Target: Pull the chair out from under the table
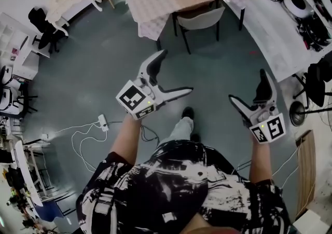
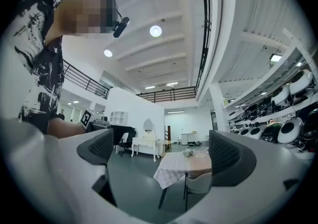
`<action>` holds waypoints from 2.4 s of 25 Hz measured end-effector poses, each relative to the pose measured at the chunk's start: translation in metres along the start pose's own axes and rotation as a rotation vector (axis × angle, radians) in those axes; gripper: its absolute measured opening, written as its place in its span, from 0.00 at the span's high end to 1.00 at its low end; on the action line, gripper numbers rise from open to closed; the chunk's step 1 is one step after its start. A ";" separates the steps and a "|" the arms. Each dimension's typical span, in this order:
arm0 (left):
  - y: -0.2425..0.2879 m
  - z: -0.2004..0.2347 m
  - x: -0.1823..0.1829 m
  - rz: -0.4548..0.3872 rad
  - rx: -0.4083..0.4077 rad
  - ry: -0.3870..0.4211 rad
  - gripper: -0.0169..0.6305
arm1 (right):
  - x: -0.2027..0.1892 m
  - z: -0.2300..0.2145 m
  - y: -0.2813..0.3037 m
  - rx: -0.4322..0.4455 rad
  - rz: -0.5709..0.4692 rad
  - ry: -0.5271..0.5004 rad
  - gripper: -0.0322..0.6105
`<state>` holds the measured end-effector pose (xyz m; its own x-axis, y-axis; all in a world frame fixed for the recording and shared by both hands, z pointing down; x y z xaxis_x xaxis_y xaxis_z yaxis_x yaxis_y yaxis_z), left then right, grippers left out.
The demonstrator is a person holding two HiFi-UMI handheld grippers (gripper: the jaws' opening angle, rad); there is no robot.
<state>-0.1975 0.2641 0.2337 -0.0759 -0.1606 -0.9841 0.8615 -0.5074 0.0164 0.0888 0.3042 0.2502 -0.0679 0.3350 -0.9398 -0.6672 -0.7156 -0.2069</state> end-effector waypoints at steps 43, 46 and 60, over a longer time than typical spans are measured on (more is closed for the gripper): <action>0.400 0.321 0.037 -0.047 0.242 -0.058 0.11 | -0.189 -0.459 0.286 0.327 -0.021 -0.008 0.06; 0.421 0.327 0.029 -0.018 0.265 -0.064 0.11 | -0.204 -0.480 0.295 0.352 -0.025 0.004 0.06; 0.437 0.427 0.008 0.017 0.321 -0.076 0.11 | -0.263 -0.500 0.402 0.449 0.021 -0.002 0.06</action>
<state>-0.0358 -0.3206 0.3081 -0.1105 -0.2284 -0.9673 0.6616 -0.7432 0.0999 0.2094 -0.3781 0.2777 -0.0864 0.3250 -0.9418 -0.9215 -0.3853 -0.0484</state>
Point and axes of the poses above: the fingertips, and each gripper's own axes: y forward along the fingers, z to its left, x out of its top, the point moved 7 cm from there along -y, backward along the fingers, and after that the axes turned 15 degrees about -y, right-handed, at the moved point
